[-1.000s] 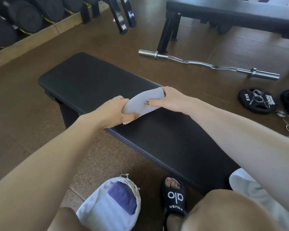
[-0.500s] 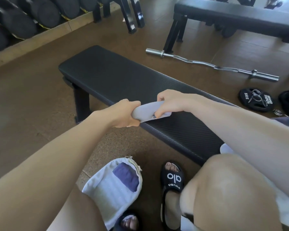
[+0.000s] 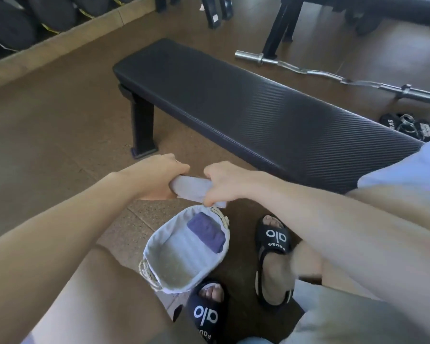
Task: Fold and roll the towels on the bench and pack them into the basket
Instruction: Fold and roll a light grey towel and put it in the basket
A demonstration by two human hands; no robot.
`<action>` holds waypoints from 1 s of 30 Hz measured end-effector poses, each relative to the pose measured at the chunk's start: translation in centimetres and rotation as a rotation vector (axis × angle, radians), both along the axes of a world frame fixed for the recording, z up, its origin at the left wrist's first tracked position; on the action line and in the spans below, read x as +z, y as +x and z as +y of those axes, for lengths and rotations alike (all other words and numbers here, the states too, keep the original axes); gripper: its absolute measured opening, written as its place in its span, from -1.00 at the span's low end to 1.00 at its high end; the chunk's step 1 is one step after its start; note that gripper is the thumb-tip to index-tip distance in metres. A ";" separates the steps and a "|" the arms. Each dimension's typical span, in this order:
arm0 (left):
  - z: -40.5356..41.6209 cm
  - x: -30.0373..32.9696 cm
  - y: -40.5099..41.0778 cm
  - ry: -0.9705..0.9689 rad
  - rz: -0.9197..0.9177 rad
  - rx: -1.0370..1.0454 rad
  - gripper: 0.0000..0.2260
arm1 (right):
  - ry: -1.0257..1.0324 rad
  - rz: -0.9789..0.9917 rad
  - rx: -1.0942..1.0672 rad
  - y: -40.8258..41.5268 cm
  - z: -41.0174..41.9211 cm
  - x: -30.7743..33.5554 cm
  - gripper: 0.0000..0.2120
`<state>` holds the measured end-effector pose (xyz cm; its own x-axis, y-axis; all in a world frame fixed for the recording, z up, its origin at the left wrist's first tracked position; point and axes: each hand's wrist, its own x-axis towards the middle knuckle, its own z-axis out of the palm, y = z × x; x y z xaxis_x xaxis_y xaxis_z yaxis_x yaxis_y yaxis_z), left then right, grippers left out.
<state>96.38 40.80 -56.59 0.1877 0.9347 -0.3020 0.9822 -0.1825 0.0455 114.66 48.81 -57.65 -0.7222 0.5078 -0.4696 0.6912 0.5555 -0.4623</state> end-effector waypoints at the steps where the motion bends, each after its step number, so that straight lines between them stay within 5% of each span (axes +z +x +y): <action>1: -0.4 -1.3 -0.4 -0.009 0.066 -0.030 -0.81 | -0.037 0.010 -0.037 -0.6 -0.9 -1.9 -0.65; 9: -3.1 -15.6 -2.4 -0.213 0.278 -0.146 -0.77 | -0.137 -0.008 -0.179 -2.9 -7.4 -17.3 -0.69; 12: -2.8 -19.4 -1.8 -0.307 0.250 -0.115 -0.75 | -0.174 -0.113 -0.204 -3.2 -8.9 -21.6 -0.52; 16: -2.3 -23.3 -1.3 -0.452 0.195 -0.136 -0.65 | -0.044 -0.099 -0.269 -2.5 -9.8 -25.3 -0.60; 26: -1.3 -30.4 -1.1 -0.229 0.309 -0.455 -0.80 | 0.283 -0.203 -0.253 -3.7 -11.1 -30.5 -0.56; 30: -1.0 -31.7 -1.8 -0.222 0.294 -0.448 -0.77 | 0.384 -0.218 -0.207 -4.3 -11.0 -31.6 -0.69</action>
